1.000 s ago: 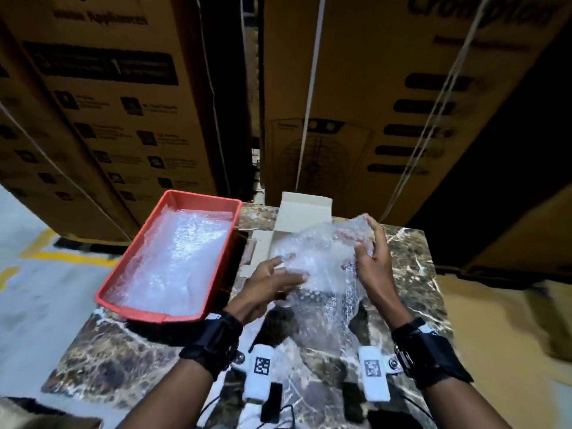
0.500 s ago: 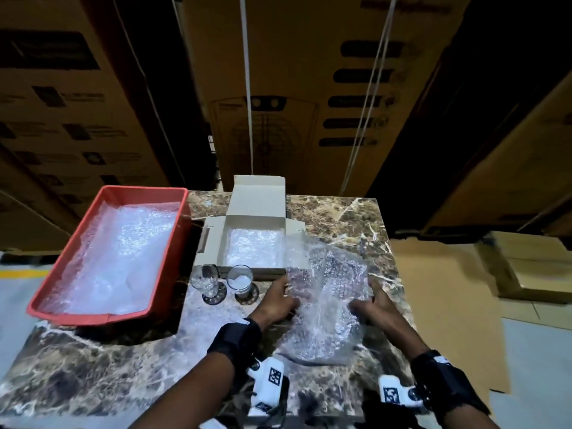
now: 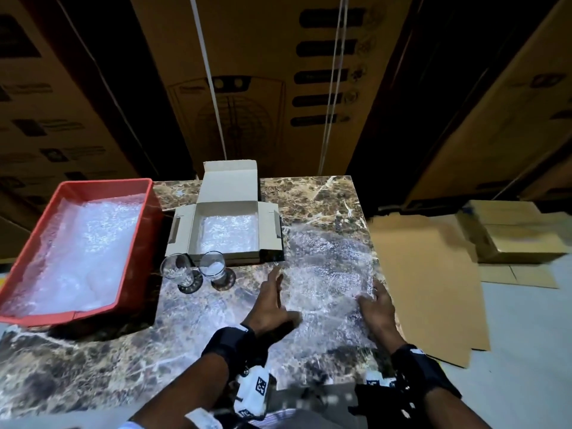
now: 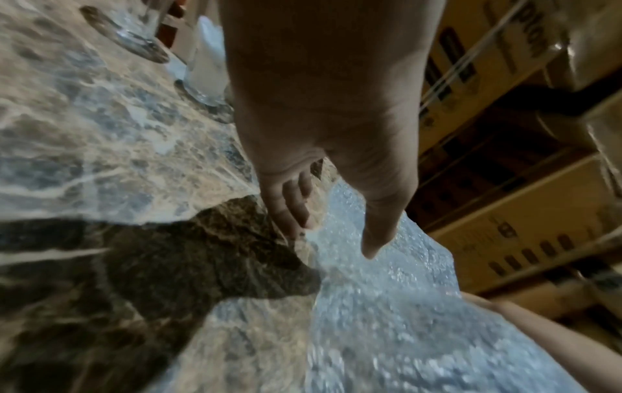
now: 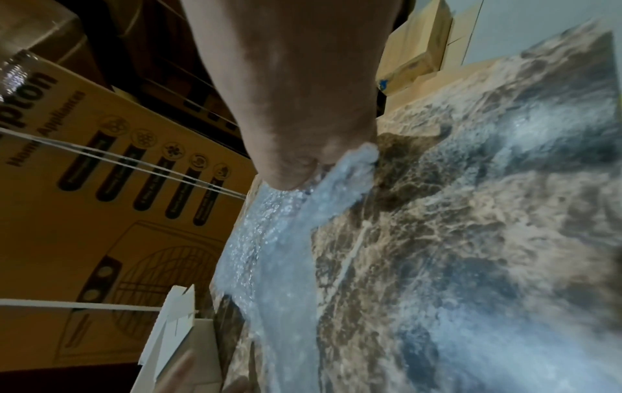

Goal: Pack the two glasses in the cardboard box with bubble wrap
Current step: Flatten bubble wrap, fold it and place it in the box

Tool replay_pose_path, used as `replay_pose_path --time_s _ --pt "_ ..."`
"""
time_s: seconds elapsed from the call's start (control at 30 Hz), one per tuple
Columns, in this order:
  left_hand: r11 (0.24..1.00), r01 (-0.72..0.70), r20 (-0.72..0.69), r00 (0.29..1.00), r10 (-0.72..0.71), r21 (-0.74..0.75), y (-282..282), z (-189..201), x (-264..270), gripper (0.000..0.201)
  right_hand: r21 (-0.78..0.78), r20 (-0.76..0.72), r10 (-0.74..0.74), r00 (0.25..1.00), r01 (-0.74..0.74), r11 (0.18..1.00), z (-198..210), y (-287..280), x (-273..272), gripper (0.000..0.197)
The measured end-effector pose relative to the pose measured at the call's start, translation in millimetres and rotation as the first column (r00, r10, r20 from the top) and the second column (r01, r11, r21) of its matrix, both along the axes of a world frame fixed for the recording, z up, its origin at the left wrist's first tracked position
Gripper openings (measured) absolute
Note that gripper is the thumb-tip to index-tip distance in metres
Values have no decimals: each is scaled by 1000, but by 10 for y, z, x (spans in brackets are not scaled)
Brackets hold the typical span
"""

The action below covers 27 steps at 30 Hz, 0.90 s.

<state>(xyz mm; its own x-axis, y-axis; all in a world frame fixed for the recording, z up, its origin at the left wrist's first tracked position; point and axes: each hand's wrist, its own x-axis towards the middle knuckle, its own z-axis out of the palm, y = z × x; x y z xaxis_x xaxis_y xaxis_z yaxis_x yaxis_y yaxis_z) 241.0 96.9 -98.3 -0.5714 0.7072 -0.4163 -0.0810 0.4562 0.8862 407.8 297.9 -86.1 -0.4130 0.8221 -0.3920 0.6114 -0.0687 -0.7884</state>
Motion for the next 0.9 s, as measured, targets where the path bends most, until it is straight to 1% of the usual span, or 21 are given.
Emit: replay_pose_path --time_s 0.03,0.1,0.13,0.17,0.2,0.27,0.33,0.37,0.4,0.47,0.5,0.53,0.6,0.63,0.67,0.73,0.77,0.8,0.83,0.87,0.9 --pt "1000 27 -65 998 -27 2 2 6 29 116 -1 20 2 1000 -2 1000 -1 -10 25 65" --pt "990 128 -244 960 -138 -57 15 23 98 95 14 17 47 999 -47 999 -57 -38 106 67" --pt "972 201 -330 916 -229 -118 20 7 118 84 15 8 59 998 -59 998 -98 -51 137 67" --pt "939 282 -395 853 -339 -197 21 7 144 77 9 1 61 998 -61 998 -126 -62 165 66" --pt "894 357 -440 780 -445 -271 17 -17 153 75 -3 11 60 998 -60 998 -161 -62 180 66" --pt "799 463 -446 665 -600 -385 5 -75 176 80 -48 42 46 998 -44 998 -176 -51 215 64" --pt "725 530 -439 577 -688 -439 4 -99 186 86 -71 70 45 997 -40 997 -172 -24 236 62" --pt "694 539 -454 525 -720 -477 4 -92 187 88 -80 66 45 997 -40 996 -177 -8 244 61" --pt "671 542 -470 479 -741 -506 -2 -109 192 89 -87 76 44 996 -38 995 -201 14 269 60" --pt "659 524 -487 444 -752 -539 -16 -107 194 83 -48 98 41 994 -36 998 -227 28 278 56" --pt "664 521 -493 445 -748 -537 -17 -98 193 73 1 113 47 993 -47 999 -212 22 290 55" --pt "689 513 -520 454 -724 -512 -18 -86 188 57 70 152 78 985 -90 994 -192 18 309 58" --pt "730 491 -564 466 -681 -475 -10 -55 170 27 228 282 150 948 -218 949 -178 30 361 66" --pt "732 493 -563 471 -679 -470 -4 -37 154 20 301 325 173 930 -276 913 -177 36 385 70" --pt "738 497 -550 494 -673 -457 7 -33 144 19 357 347 193 918 -319 878 -173 30 410 70" --pt "777 486 -498 596 -630 -401 29 -1 137 22 423 346 245 906 -383 821 -145 17 432 62" --pt "816 462 -470 667 -578 -347 43 35 138 24 417 309 309 899 -420 806 -122 16 432 56" --pt "861 425 -419 753 -508 -280 52 67 131 24 365 251 400 882 -469 804 -69 10 420 56" --pt "898 385 -346 830 -438 -214 69 96 127 22 278 164 493 855 -519 808 -23 2 402 61" --pt "921 353 -282 878 -386 -163 88 135 127 18 182 77 570 818 -574 798 36 -20 375 70" --pt "939 321 -242 908 -341 -121 119 160 122 14 107 18 626 780 -624 774 75 -42 355 80"
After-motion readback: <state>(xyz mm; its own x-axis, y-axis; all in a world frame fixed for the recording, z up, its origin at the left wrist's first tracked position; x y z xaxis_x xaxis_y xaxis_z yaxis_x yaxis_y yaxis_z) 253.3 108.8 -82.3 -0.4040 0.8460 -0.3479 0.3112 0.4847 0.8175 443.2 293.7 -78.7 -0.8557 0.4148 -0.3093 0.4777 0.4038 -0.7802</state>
